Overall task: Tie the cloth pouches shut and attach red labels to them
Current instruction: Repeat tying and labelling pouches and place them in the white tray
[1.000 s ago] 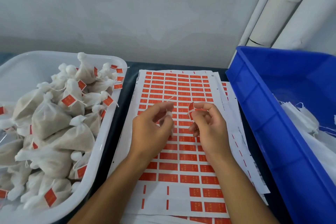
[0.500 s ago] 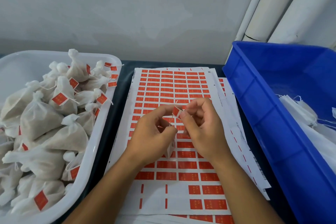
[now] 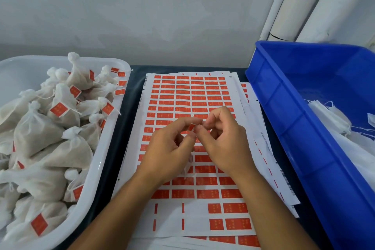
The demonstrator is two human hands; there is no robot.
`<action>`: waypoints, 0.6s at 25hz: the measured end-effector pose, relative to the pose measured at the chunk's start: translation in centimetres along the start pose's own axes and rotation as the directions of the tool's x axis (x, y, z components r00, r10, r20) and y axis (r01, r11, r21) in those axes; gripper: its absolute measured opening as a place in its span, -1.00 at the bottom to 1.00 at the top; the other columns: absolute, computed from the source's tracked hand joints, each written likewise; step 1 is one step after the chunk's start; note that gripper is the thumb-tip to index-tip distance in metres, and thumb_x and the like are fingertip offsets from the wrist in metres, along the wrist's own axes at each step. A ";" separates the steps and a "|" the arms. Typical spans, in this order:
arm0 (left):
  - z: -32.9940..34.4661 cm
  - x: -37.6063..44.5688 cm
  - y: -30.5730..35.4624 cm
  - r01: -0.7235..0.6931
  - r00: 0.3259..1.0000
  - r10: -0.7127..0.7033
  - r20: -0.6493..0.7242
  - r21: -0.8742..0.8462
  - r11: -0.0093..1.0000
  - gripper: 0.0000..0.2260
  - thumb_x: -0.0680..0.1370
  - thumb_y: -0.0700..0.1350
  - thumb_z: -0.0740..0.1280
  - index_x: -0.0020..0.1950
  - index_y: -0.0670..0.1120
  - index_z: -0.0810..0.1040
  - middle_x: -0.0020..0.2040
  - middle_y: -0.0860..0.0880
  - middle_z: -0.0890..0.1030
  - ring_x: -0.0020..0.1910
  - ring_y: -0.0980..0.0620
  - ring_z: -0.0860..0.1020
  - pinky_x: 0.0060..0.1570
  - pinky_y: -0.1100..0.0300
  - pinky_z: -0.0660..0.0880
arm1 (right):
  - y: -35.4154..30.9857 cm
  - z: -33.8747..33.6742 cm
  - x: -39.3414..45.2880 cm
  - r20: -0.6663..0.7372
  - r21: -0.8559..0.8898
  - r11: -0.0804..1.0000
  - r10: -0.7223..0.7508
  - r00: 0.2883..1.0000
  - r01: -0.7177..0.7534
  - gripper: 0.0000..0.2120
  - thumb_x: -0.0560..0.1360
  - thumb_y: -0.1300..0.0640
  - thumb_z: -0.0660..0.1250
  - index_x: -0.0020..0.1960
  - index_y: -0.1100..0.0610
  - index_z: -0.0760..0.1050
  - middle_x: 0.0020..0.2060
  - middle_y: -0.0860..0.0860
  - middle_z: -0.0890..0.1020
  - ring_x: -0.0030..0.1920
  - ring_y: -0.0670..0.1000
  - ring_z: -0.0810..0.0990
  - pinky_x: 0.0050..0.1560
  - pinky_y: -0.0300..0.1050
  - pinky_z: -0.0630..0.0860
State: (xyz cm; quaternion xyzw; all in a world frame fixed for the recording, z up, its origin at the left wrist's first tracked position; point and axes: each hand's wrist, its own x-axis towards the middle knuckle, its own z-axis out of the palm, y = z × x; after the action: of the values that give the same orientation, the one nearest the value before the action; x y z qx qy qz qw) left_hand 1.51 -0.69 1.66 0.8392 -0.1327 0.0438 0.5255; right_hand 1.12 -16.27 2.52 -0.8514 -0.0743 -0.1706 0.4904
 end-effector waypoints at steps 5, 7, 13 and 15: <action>0.2 -0.1 0.1 0.028 0.998 -0.026 -0.049 0.048 0.998 -0.63 0.67 0.03 0.28 0.43 0.35 0.36 0.11 0.25 0.65 -0.03 0.31 0.65 -0.18 0.43 0.59 | -0.1 -0.1 0.0 0.000 0.003 1.000 0.007 1.000 -0.007 -0.75 0.54 0.01 0.49 -0.07 -0.13 0.38 -0.26 -0.22 0.61 -0.19 -0.20 0.64 -0.25 -0.45 0.52; 0.3 -0.2 0.2 0.015 0.998 -0.010 -0.070 0.069 0.997 -0.55 0.66 0.02 0.30 0.48 0.36 0.28 0.06 0.28 0.66 -0.07 0.28 0.66 -0.17 0.39 0.61 | -0.2 -0.1 0.0 0.000 0.000 1.000 0.017 1.000 -0.017 -0.74 0.53 0.00 0.49 -0.06 -0.14 0.39 -0.26 -0.24 0.61 -0.16 -0.23 0.64 -0.24 -0.48 0.50; 0.3 0.0 -0.1 0.015 0.997 -0.012 -0.081 0.037 0.999 -0.52 0.66 -0.02 0.31 0.51 0.32 0.26 -0.05 0.29 0.67 -0.11 0.19 0.69 -0.16 0.28 0.66 | -0.1 -0.4 0.1 0.054 -0.074 0.996 0.053 0.997 -0.049 -0.70 0.54 -0.17 0.42 0.20 -0.28 0.40 -0.13 -0.38 0.61 -0.06 -0.31 0.62 -0.24 -0.47 0.53; 0.3 0.0 -0.2 0.018 0.997 -0.016 -0.075 0.014 1.000 -0.53 0.66 -0.02 0.31 0.50 0.32 0.27 -0.08 0.28 0.67 -0.12 0.17 0.69 -0.18 0.29 0.66 | 0.1 -0.4 0.2 0.100 -0.021 0.994 0.105 0.989 -0.104 -0.76 0.56 -0.18 0.40 0.19 -0.27 0.45 -0.08 -0.36 0.62 -0.02 -0.30 0.61 -0.21 -0.46 0.54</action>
State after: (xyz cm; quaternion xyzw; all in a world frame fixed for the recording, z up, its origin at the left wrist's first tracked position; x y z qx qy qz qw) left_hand 1.50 -0.84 1.40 0.8419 -0.1056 0.0715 0.5244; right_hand 1.29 -16.72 2.68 -0.8655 -0.0531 -0.1018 0.4876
